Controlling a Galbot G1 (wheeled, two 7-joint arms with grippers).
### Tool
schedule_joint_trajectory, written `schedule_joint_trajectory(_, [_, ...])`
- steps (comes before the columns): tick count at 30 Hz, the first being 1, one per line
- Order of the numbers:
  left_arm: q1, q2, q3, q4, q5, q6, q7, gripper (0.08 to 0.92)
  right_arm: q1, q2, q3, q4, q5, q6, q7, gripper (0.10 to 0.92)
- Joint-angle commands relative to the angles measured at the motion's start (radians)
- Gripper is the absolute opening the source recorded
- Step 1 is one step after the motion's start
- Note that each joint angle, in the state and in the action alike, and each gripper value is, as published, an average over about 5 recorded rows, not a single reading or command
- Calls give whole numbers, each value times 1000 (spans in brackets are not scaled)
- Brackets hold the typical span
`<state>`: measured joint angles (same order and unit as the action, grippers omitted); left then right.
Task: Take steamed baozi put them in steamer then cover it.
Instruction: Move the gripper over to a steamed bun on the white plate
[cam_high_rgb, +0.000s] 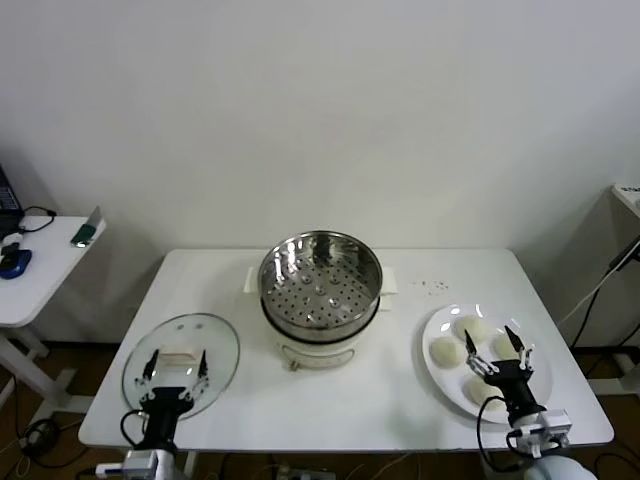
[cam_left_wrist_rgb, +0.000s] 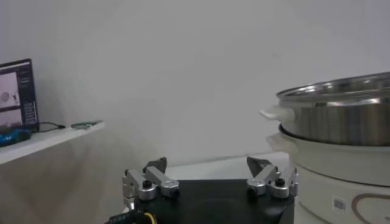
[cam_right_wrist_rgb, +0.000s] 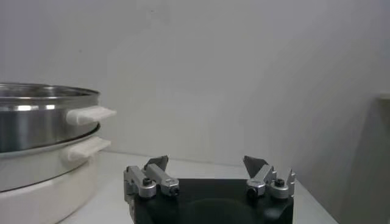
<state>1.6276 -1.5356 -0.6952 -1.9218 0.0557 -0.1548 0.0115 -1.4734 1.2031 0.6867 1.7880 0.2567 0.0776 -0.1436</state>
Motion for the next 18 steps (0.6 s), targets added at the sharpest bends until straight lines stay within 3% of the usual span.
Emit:
schedule_joint_trajectory(1, [0,5,5,4,6,-3,-11,823,91,-163,-10,-19,-93,-142,-113,823])
schedule_joint_trajectory(7, [-7,9,13,20,18,-6,-23,823,265,-490,-109,-123,-203,-316,-398,823])
schedule_joint_trajectory(13, [-14,10,15,27,48,19,-56,823,554,-721,-352,-294,-372,-260,-746,823])
schedule_joint_trajectory(18, [-26,15,14,40,47,33,-83,823,873,-772,-662,-422,-475,-218,-877,823])
